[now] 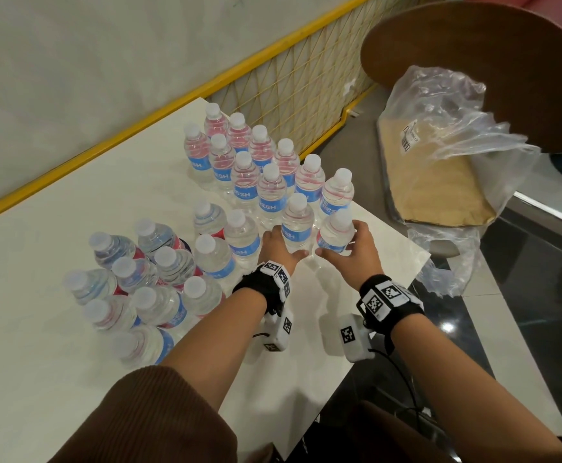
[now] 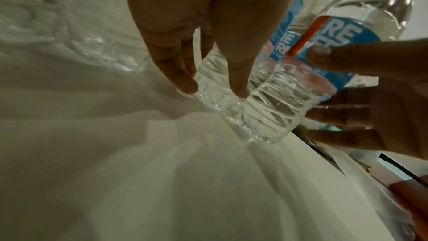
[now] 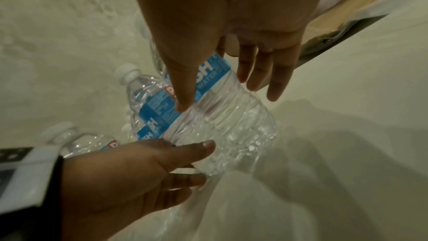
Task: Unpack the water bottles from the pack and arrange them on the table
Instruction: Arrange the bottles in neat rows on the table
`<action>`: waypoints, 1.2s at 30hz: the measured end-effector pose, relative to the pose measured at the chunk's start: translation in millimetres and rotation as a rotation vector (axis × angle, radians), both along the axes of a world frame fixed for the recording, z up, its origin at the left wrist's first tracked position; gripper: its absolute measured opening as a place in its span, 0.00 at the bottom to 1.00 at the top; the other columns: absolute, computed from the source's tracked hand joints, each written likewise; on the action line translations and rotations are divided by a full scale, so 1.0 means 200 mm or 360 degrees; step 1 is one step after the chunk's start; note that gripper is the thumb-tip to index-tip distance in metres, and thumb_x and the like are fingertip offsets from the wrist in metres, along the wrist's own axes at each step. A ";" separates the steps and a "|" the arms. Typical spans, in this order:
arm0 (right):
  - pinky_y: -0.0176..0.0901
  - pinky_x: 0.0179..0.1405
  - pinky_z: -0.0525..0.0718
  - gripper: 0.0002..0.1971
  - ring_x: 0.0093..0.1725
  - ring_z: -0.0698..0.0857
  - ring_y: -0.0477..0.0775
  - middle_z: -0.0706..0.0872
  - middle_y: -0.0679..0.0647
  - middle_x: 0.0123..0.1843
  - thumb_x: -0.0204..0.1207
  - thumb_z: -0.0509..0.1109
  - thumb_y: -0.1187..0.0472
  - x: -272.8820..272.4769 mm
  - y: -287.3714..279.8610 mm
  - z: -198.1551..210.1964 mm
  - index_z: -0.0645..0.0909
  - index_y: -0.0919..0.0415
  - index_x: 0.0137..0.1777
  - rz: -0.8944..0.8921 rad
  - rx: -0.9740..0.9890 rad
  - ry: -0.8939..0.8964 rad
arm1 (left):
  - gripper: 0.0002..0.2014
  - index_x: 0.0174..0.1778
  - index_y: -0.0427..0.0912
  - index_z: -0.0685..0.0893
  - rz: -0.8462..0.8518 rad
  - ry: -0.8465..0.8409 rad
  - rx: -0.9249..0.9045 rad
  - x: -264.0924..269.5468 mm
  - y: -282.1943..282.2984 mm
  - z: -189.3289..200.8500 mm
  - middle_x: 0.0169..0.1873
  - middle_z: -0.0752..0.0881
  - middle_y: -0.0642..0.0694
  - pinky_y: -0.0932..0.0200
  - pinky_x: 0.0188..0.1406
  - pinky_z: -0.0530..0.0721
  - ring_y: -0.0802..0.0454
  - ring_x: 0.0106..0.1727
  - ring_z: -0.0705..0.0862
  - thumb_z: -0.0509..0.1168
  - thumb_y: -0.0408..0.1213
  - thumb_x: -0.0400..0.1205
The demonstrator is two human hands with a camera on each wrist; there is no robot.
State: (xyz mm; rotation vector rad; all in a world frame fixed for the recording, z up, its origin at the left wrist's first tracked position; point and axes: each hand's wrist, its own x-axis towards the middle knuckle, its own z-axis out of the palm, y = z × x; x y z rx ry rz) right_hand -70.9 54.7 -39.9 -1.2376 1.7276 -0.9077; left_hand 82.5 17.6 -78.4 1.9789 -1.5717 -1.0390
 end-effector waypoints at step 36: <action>0.43 0.56 0.78 0.35 0.61 0.83 0.58 0.80 0.56 0.69 0.67 0.80 0.57 0.03 -0.06 0.00 0.66 0.52 0.72 0.0092 0.0276 0.0103 | 0.32 0.72 0.34 0.70 0.0268 0.0192 -0.0001 -0.01 -0.07 -0.05 0.68 0.75 0.36 0.47 0.68 0.76 0.39 0.68 0.77 0.74 0.35 0.73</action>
